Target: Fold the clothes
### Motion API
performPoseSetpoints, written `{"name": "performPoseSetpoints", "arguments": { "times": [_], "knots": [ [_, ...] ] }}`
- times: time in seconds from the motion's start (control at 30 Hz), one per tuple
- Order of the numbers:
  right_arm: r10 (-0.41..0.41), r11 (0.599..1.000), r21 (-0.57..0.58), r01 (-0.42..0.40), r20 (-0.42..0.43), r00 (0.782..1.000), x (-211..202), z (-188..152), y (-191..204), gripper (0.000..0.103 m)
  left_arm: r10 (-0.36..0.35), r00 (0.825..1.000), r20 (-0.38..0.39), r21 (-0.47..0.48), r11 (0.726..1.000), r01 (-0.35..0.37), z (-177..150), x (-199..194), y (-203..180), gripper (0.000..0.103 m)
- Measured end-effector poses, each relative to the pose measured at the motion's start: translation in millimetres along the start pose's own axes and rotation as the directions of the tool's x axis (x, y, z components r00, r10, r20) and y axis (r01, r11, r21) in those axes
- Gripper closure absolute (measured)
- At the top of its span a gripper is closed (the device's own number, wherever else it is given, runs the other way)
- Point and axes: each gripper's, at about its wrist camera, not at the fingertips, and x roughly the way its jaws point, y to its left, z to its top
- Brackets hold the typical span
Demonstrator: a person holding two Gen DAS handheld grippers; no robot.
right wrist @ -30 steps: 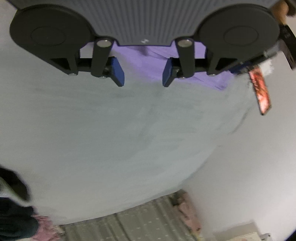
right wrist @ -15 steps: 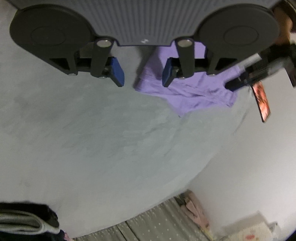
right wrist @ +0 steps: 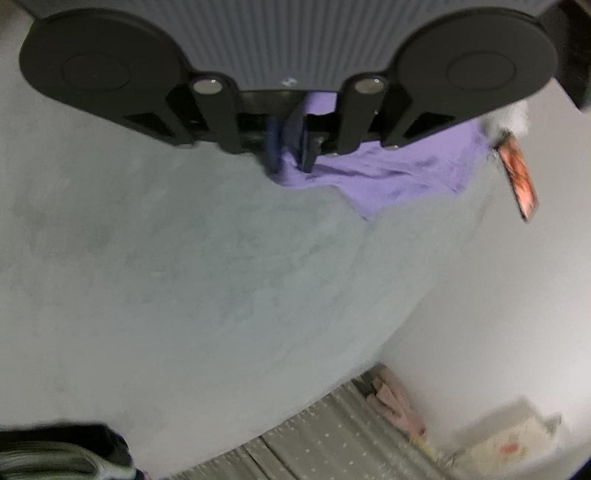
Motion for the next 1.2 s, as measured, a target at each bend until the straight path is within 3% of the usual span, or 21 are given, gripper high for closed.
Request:
{"name": "performPoseSetpoints", "arguments": {
  "times": [0.07,0.13,0.2,0.27,0.4,0.63,0.87,0.97,1.03,1.1,1.2],
  "knots": [
    [0.003,1.0,-0.029,-0.003,0.008,1.0,-1.7,-1.1,4.3,0.074,-0.044,0.999,0.01,0.018,0.999,0.043,-1.6,-7.1,-4.1,0.06],
    [-0.015,0.999,-0.05,0.015,0.003,1.0,0.5,-4.3,6.2,0.074,-0.031,0.999,-0.042,0.053,0.998,0.033,-7.9,1.6,-10.8,0.059],
    [-0.054,0.996,-0.072,0.054,0.006,0.999,0.7,-8.4,5.7,0.089,-0.027,0.999,-0.043,0.051,0.998,0.029,-3.5,5.3,-10.6,0.059],
    [-0.067,0.996,-0.064,0.067,0.012,0.998,-2.8,-10.7,4.4,0.088,-0.026,0.999,-0.047,0.028,0.999,0.027,2.3,3.3,-9.6,0.058],
    [-0.043,0.999,-0.033,0.043,-0.001,0.999,-8.4,-7.4,8.4,0.069,0.002,0.998,-0.056,0.05,0.999,0.001,7.2,-1.8,-17.1,0.054],
    [-0.017,0.996,0.088,0.021,-0.044,0.999,-16.4,-4.8,0.1,0.069,0.004,0.995,-0.098,0.003,1.0,-0.004,25.7,-9.1,-34.4,0.054],
    [0.035,0.985,0.168,-0.023,-0.066,0.997,-17.7,-4.8,-8.7,0.076,-0.006,0.985,-0.17,0.005,1.0,0.007,39.9,10.3,-61.6,0.055],
    [0.062,0.983,0.178,-0.049,-0.069,0.996,-16.2,-6.3,-10.6,0.076,0.048,0.975,-0.219,0.015,0.999,-0.046,37.3,22.0,-70.7,0.054],
    [0.075,0.983,0.175,-0.061,-0.075,0.994,-14.4,-8.5,-10.8,0.076,0.062,0.973,-0.224,0.004,0.998,-0.063,37.9,23.5,-70.6,0.062],
    [0.074,0.983,0.173,-0.06,-0.077,0.994,-14.5,-9.7,-11.6,0.09,0.073,0.969,-0.234,-0.031,0.996,-0.083,39.2,23.5,-66.2,0.073],
    [0.09,0.979,0.188,-0.074,-0.075,0.993,-14.2,-10.3,-14.6,0.092,0.099,0.96,-0.262,-0.06,0.991,-0.119,40.5,25.0,-59.2,0.094]
  ]
}}
